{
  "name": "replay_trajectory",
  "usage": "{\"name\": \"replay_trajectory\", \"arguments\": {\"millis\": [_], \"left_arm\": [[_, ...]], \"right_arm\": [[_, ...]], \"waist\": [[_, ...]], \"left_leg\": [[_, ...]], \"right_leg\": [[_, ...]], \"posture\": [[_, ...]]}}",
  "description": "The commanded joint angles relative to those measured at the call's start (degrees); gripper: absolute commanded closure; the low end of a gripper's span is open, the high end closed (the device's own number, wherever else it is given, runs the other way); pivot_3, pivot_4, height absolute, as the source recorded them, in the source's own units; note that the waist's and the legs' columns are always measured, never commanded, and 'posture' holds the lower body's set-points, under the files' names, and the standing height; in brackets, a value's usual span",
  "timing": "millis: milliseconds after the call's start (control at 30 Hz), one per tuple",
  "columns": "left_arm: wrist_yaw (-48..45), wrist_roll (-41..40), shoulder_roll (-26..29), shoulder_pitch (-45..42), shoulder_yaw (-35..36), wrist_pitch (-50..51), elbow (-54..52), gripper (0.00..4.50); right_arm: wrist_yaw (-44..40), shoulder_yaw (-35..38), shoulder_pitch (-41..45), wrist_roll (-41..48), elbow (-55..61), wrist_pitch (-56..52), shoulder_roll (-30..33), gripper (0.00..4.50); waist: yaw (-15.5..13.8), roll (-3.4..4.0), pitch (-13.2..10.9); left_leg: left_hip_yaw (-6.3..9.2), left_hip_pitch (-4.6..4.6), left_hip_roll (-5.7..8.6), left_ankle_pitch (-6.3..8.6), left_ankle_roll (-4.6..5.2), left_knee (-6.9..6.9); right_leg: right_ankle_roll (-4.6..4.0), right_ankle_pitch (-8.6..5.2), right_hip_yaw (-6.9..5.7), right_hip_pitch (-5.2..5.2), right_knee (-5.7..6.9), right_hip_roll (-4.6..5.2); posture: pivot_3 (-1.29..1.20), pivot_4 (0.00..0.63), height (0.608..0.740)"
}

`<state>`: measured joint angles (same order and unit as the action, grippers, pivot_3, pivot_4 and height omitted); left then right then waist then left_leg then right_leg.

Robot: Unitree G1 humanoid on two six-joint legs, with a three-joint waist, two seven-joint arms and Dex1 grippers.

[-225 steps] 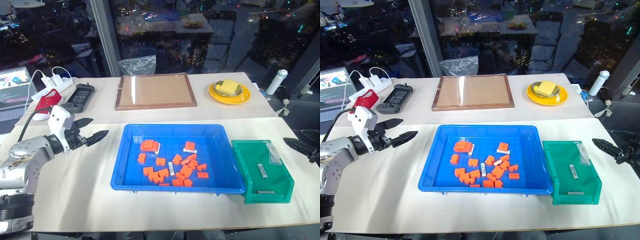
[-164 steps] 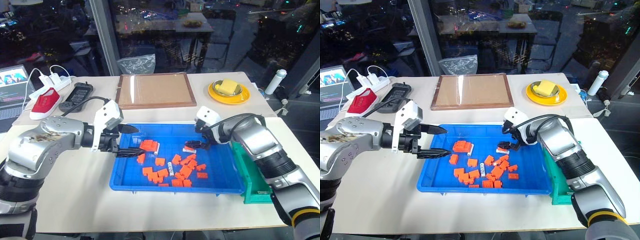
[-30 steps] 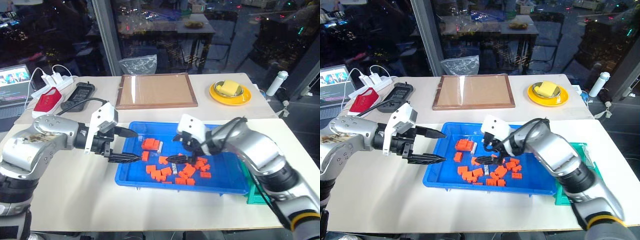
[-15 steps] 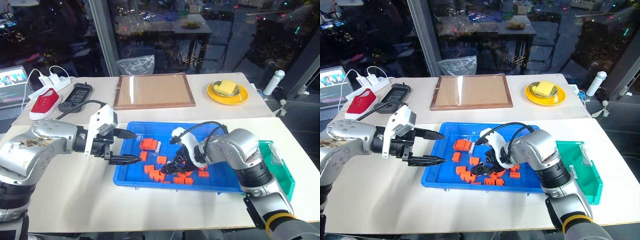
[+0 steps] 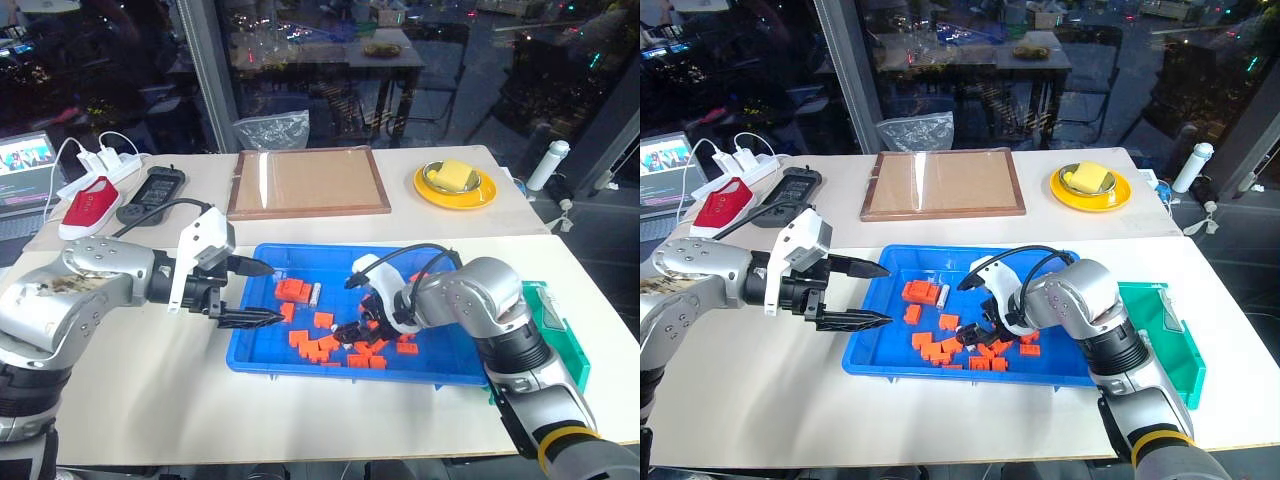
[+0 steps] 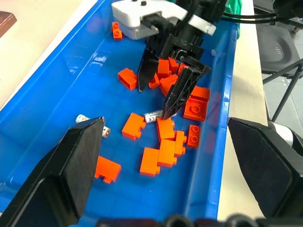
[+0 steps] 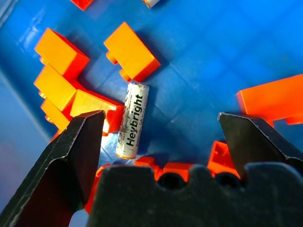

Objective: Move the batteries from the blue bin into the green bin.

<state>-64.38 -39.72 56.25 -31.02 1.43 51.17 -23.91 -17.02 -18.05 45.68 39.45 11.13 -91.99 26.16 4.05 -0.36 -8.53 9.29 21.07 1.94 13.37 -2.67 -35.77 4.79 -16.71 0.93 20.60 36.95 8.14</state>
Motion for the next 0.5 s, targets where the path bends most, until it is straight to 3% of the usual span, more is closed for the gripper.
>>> {"name": "replay_trajectory", "arguments": {"millis": [33,300,500], "left_arm": [[0.14,-0.28,0.65,-1.67,0.82,-0.55,-0.54,0.00],[-0.11,-0.25,0.79,-2.58,0.51,-0.45,-0.23,0.00],[-0.23,-0.29,0.69,-2.69,0.39,-0.52,-0.21,0.00]], "right_arm": [[0.36,-4.86,-0.65,-2.42,2.50,-0.35,1.04,1.43],[-1.02,-10.50,-0.54,-6.47,4.19,2.54,2.22,4.10],[-2.70,-11.02,-0.27,-8.17,4.91,3.50,3.13,4.23]], "waist": [[0.00,0.01,0.01],[-0.03,-0.09,0.13],[-0.04,-0.12,0.14]], "left_leg": [[0.00,0.00,0.00,0.00,0.00,0.00],[-0.02,-0.06,-0.01,0.00,0.01,0.00],[-0.01,-0.08,-0.02,0.00,0.01,0.01]], "right_leg": [[0.00,0.00,0.00,0.00,-0.02,0.00],[0.01,-0.01,0.00,0.02,-0.18,0.00],[0.01,-0.01,0.00,0.02,-0.18,-0.01]], "posture": [[0.00,0.150,0.740],[0.00,0.150,0.740],[0.00,0.150,0.740]]}}
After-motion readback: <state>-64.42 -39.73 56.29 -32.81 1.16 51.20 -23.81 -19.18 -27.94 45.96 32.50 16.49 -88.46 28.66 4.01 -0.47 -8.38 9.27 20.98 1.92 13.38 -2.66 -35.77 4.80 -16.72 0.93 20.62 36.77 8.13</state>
